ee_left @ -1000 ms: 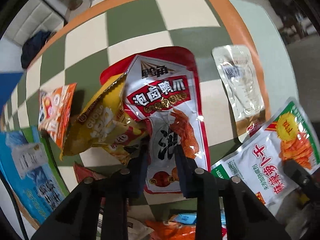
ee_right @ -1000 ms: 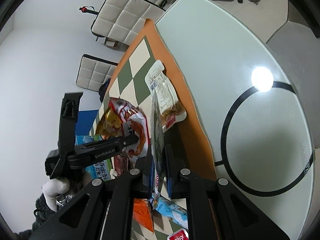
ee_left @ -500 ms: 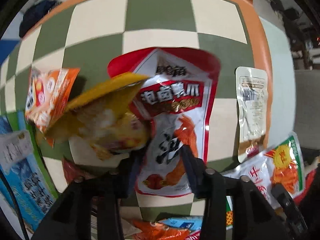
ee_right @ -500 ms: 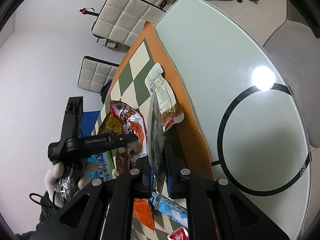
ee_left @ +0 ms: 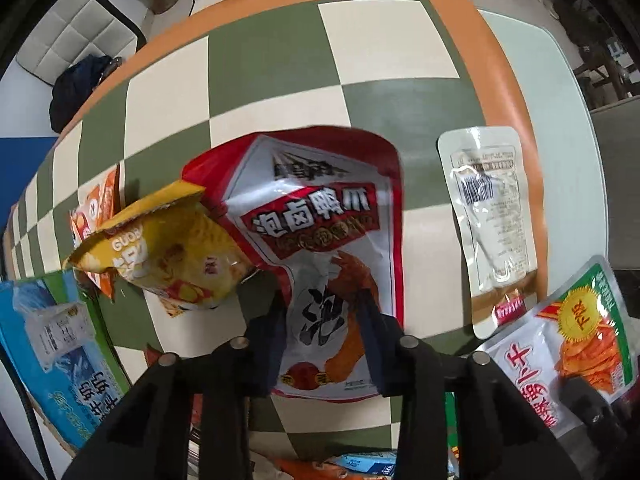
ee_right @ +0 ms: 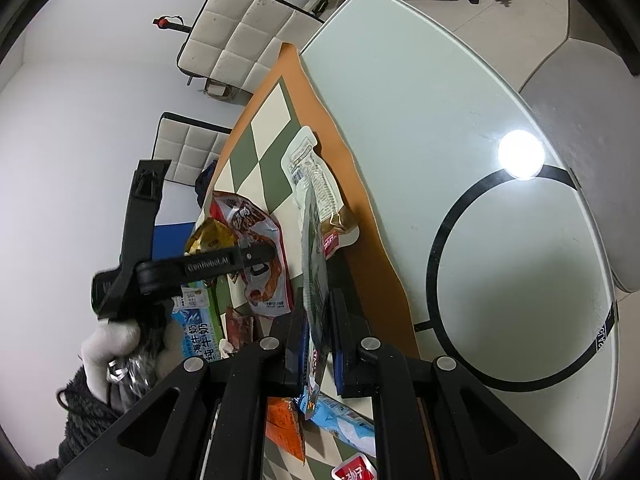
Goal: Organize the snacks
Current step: 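Grasp the red-and-white duck-claw bag with the left gripper while the right holds its bag, then carry both held bags over the open cardboard box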
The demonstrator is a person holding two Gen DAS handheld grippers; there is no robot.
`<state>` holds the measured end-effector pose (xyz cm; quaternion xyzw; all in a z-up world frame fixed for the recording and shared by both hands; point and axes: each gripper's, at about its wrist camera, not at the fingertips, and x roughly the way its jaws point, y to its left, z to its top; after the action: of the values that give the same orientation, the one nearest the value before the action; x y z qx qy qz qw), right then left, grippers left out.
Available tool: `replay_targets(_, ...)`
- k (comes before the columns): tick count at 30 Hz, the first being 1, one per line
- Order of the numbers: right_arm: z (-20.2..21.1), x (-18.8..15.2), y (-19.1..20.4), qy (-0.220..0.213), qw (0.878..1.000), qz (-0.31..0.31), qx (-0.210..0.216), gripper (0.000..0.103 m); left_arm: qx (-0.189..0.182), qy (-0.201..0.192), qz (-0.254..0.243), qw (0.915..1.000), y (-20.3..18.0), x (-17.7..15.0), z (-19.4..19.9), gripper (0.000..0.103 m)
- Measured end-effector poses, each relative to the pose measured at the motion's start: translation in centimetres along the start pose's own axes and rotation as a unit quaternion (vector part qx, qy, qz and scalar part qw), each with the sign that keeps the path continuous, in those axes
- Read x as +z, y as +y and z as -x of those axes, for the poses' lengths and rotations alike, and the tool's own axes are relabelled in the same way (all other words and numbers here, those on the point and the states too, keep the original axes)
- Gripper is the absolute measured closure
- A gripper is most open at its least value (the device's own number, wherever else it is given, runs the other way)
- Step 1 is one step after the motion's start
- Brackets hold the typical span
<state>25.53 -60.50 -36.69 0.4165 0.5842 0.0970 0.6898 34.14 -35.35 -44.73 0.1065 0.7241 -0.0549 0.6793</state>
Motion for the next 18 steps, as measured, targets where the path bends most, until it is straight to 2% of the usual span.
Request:
replay_targets(7,0.9,-0.1,1.0,-0.010,1.000,0.017,-0.003,0.092,-0.007,-0.011,0.004,0.9999,1.9,-4.1,2.6,0.081)
replay_targets(11,1.6,-0.2,1.2,-0.017,1.000,0.022,-0.002,0.092,-0.020,-0.025,0.000,0.9995,2.0,-5.9,4.5,0.090)
replay_targets(12,1.8,-0.3,1.2,-0.017,1.000,0.023,-0.002,0.092,-0.024,-0.026,-0.001,0.9994,2.4,-5.5,6.5,0.090)
replay_targets(18,2.7,-0.7,2.2,-0.023,0.999,0.034,0.000,0.092,-0.036,-0.032,0.008,0.9988,3.2,-7.4,8.9,0.091)
